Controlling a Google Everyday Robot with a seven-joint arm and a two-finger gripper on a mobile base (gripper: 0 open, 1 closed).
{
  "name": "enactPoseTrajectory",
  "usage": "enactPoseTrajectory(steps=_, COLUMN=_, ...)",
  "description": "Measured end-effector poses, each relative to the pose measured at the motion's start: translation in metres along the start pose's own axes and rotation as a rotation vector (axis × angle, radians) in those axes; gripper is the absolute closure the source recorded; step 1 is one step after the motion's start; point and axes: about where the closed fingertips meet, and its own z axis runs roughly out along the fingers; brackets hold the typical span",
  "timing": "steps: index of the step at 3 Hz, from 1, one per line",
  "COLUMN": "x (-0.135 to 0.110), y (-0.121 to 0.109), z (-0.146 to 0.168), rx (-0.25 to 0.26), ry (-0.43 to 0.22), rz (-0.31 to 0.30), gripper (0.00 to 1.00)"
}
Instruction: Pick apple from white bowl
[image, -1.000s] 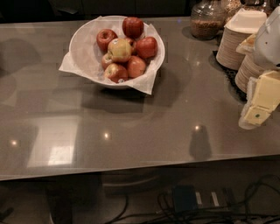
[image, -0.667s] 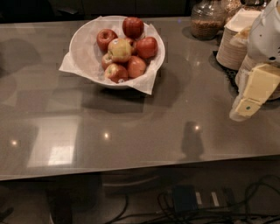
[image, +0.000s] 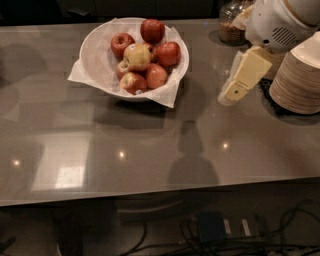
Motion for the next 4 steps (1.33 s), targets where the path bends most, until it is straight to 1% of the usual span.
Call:
enactPoseTrajectory(steps=1, x=-0.031, y=-0.021, z=0.016, rx=0.021, ry=-0.083, rz=0.032, gripper=0.0)
enactPoseTrajectory(steps=2, x=-0.076, y=-0.035, z=0.039, rx=-0.002, ry=-0.153, rz=0.059, gripper=0.0)
enactPoseTrajectory(steps=3, x=-0.116, y=-0.036, z=0.068, rx=-0.036, ry=-0.203, rz=0.055, gripper=0.0)
enactPoseTrajectory(steps=4, x=-0.116, y=-0.037, z=0.068, rx=-0.036, ry=-0.203, rz=0.055, gripper=0.0)
